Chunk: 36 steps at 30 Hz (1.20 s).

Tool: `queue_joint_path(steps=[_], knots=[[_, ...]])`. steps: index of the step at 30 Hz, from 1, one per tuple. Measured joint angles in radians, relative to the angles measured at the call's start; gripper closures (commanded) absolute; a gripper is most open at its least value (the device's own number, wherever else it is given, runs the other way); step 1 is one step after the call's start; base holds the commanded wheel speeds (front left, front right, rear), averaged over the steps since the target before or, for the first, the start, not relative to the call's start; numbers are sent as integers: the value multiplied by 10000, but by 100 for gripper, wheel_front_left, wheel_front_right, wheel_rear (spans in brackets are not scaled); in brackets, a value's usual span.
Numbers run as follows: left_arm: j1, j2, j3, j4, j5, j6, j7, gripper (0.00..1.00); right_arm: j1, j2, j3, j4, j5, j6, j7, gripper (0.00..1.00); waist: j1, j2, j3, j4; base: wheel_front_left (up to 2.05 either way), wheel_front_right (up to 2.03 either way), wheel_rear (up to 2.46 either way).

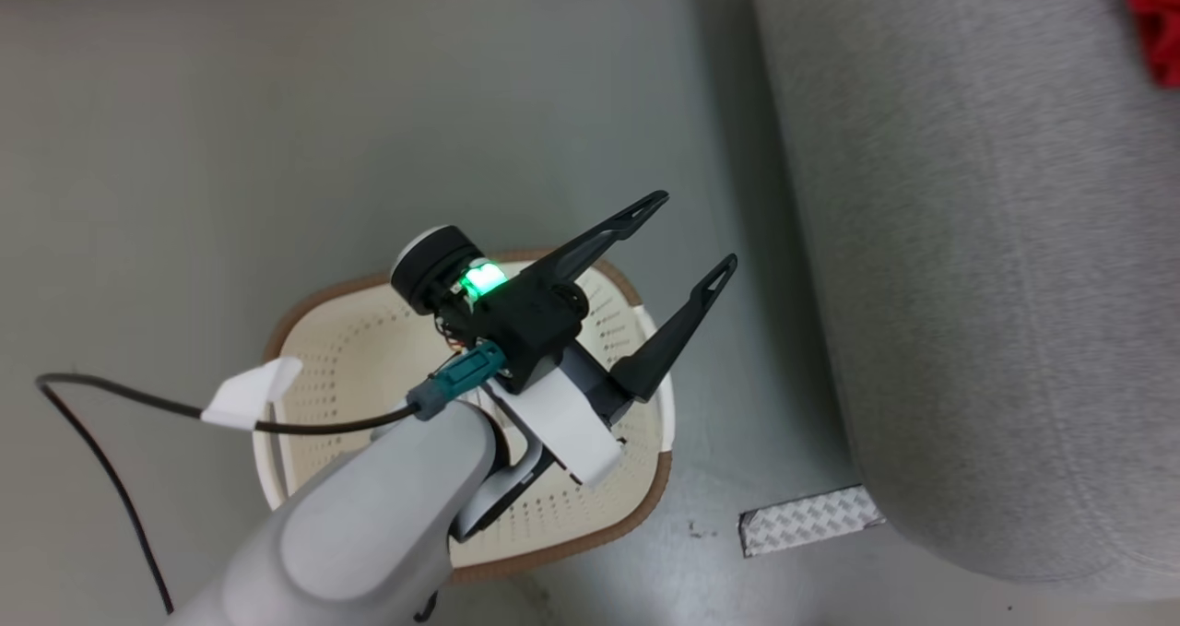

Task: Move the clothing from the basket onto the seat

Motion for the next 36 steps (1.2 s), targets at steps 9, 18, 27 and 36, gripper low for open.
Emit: queue_joint_path(steps=[9,18,27,36], knots=[[-306,-268,-56,130,75,-12,-140,0,-742,15,1101,1486,-40,0,997,100,0,0,866,615,0,0,0],[-320,-314,61,353,27,19,-372,0,-625,196,2171,2828,558,0,3183,100,-1,0,972,938,0,0,0],[-304,-468,86,623,-52,-13,-477,0,-716,244,2890,3250,1087,0,4556,56,-2,0,668,952,0,0,0],[138,-566,272,972,-219,-25,-531,0,-589,263,3373,3611,1528,0,5565,0,-3,0,-226,848,0,0,0]])
